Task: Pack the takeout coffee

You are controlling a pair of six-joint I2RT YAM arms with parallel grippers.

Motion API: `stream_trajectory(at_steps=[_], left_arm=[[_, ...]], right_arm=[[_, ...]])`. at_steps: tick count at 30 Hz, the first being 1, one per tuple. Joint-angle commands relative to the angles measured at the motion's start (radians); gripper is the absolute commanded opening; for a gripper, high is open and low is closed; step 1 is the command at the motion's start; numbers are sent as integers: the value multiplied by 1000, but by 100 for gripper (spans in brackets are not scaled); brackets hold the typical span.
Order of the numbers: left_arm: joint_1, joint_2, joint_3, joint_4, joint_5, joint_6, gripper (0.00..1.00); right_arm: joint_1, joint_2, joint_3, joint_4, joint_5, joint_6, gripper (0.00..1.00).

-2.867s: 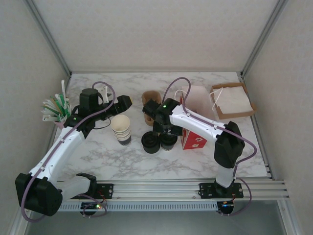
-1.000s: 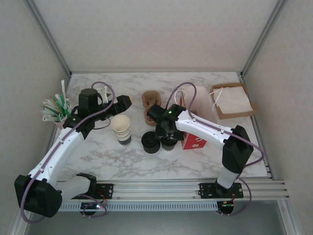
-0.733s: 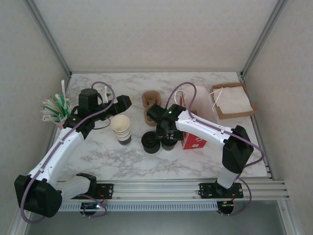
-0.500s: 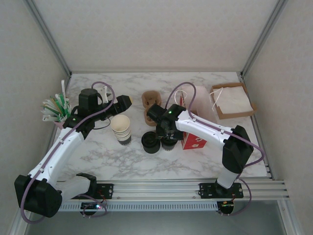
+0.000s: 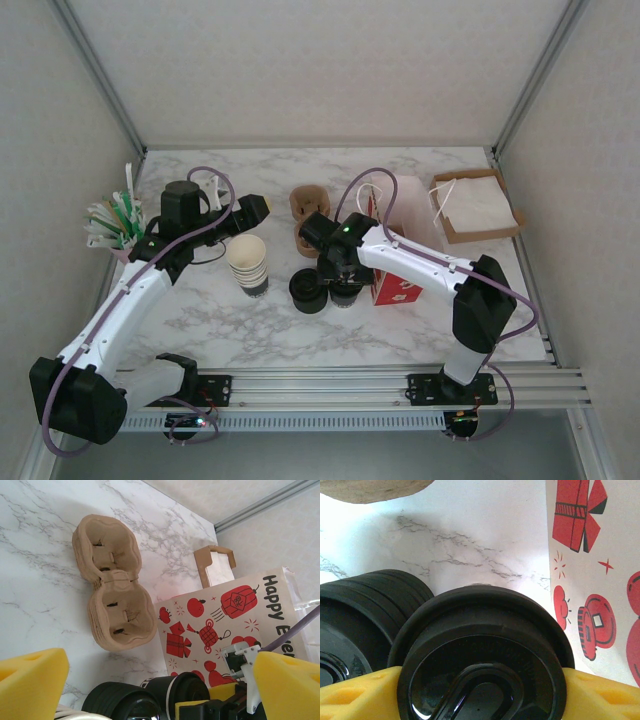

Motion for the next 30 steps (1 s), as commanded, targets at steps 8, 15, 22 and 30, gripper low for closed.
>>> stream_trajectory(at_steps=[8, 15, 22, 30], left_arm=[[8, -6, 16, 18, 15, 6, 95], [8, 1, 20, 22, 13, 3, 95], [8, 7, 20, 25, 13, 2, 95], [8, 11, 27, 27, 11, 0, 95]], right_arm=[[10, -7, -11, -35, 3, -76, 70], [30, -27, 43, -85, 11, -122, 68], [44, -44, 88, -126, 22, -139, 68], [70, -69, 165, -174, 25, -161, 67]])
